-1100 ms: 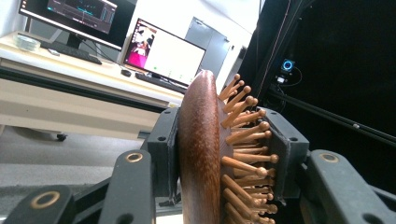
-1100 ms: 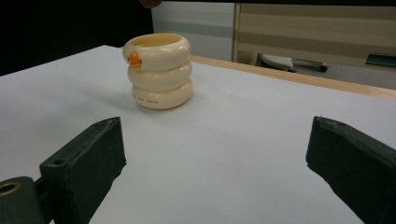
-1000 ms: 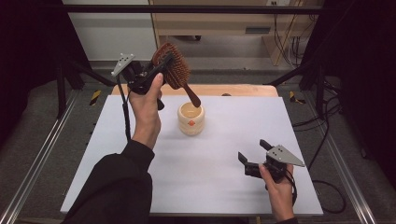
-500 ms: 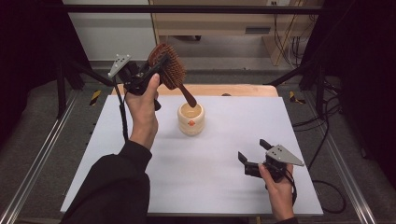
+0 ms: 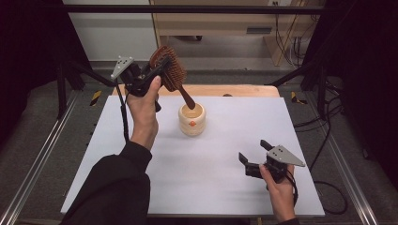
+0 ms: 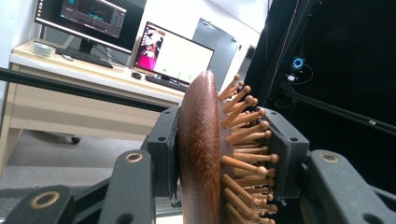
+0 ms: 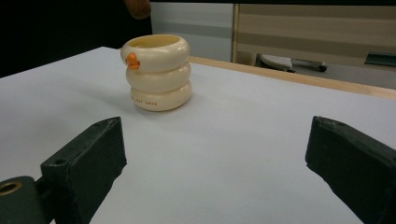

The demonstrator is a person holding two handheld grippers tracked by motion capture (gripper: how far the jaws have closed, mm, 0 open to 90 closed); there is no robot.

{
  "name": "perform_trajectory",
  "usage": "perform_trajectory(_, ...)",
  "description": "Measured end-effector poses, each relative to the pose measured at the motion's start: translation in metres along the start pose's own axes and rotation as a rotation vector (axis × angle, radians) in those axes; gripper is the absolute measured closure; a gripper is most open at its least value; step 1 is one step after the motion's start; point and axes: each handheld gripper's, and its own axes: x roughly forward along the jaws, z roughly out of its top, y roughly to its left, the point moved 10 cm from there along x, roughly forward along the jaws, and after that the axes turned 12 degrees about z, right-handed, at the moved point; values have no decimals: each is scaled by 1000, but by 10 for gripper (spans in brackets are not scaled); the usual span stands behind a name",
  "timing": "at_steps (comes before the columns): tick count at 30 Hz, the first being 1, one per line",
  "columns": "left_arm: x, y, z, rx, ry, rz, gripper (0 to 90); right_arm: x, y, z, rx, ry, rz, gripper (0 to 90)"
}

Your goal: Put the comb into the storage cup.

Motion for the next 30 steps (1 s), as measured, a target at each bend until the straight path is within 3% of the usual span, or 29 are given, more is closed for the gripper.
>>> perform_trajectory(10,0,4,-7,14,9,7,525,0,1,0,-1,2,4,52)
perform_trajectory(14,0,2,-10,37,15,11,525,0,1,0,6,-2,1,52)
perform_trajectory(30,10,1,-24,48,36,15,524,-1,-1,1,2,-5,3,50)
